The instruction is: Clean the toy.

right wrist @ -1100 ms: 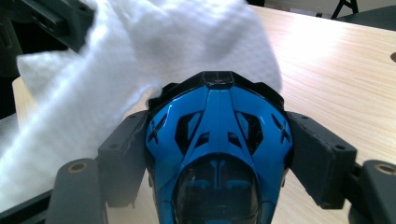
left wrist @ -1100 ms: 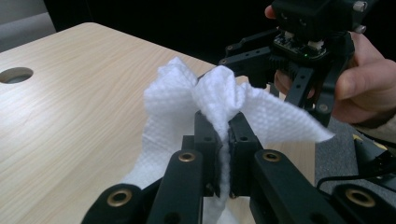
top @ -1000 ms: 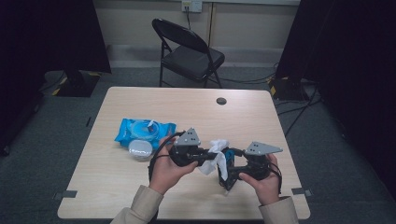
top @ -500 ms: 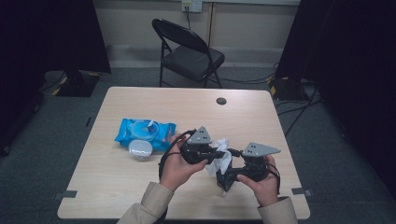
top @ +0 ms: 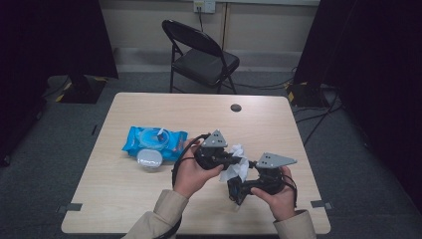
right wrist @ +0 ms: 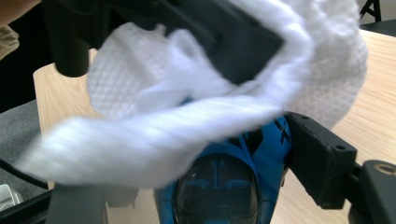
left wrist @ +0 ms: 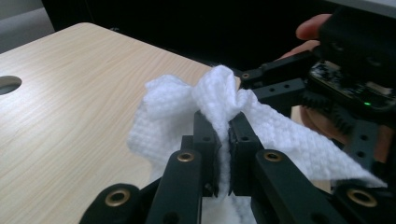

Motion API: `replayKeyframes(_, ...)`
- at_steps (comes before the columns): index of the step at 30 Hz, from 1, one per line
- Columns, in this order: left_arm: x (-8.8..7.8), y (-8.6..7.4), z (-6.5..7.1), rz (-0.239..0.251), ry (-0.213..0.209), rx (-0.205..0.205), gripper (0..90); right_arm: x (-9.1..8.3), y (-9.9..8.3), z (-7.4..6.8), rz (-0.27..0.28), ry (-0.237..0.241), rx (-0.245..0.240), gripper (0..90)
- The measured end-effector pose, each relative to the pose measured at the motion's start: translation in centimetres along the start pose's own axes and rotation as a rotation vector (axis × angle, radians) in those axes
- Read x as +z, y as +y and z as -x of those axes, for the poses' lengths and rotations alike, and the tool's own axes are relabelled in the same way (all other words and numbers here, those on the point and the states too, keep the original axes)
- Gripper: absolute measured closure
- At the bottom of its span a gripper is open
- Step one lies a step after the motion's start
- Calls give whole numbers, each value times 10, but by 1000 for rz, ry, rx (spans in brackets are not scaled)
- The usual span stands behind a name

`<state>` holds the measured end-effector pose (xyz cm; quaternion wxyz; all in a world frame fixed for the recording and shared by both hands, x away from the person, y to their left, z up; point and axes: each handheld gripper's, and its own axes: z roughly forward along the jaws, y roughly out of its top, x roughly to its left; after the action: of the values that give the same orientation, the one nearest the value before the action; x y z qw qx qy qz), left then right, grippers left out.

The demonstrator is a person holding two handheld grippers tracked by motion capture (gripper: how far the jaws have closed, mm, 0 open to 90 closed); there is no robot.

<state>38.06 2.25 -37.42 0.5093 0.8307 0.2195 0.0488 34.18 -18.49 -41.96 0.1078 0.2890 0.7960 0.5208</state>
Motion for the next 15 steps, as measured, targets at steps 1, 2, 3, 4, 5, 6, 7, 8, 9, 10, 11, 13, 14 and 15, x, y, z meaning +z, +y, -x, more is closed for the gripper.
replayKeyframes(1, 1, 0, -1, -3, 1, 0, 845, 0, 0, -1, 1, 2, 0, 266)
replayKeyframes(2, 2, 1, -3, -8, 7, 2, 845, 1, 0, -1, -3, 9, -6, 266)
replayKeyframes(3, 3, 1, -4, -10, 7, -5, 844, 1, 0, -2, -1, 12, -7, 266)
replayKeyframes(4, 5, 1, -5, -14, 12, -4, 844, 1, 1, -3, -1, 10, -7, 267)
replayKeyframes(5, 6, 1, -6, -16, 15, -8, 844, 2, 1, -3, -3, 17, -12, 266)
replayKeyframes(6, 7, 1, -7, -14, 13, -12, 843, 2, 1, -4, 2, 18, -8, 266)
replayKeyframes(7, 8, 0, -8, -14, 15, -10, 843, 2, 2, -4, 2, 20, -10, 266)
replayKeyframes(8, 9, 0, -8, -10, 16, -13, 842, 2, 2, -5, 1, 24, -14, 266)
replayKeyframes(9, 10, 0, -9, -12, 16, -13, 842, 2, 2, -5, 5, 23, -12, 266)
replayKeyframes(10, 11, 0, -9, -13, 21, -12, 841, 2, 2, -5, 2, 27, -17, 266)
replayKeyframes(11, 12, -1, -10, -12, 19, -20, 840, 2, 2, -5, 1, 28, -15, 267)
replayKeyframes(13, 14, -3, -13, -10, 28, -26, 831, 2, 2, -4, -1, 32, -17, 266)
replayKeyframes(14, 15, -4, -14, -6, 27, -34, 827, 2, 1, -4, 1, 30, -12, 266)
replayKeyframes(15, 16, -4, -15, -3, 28, -40, 827, 2, 1, -4, 0, 31, -13, 266)
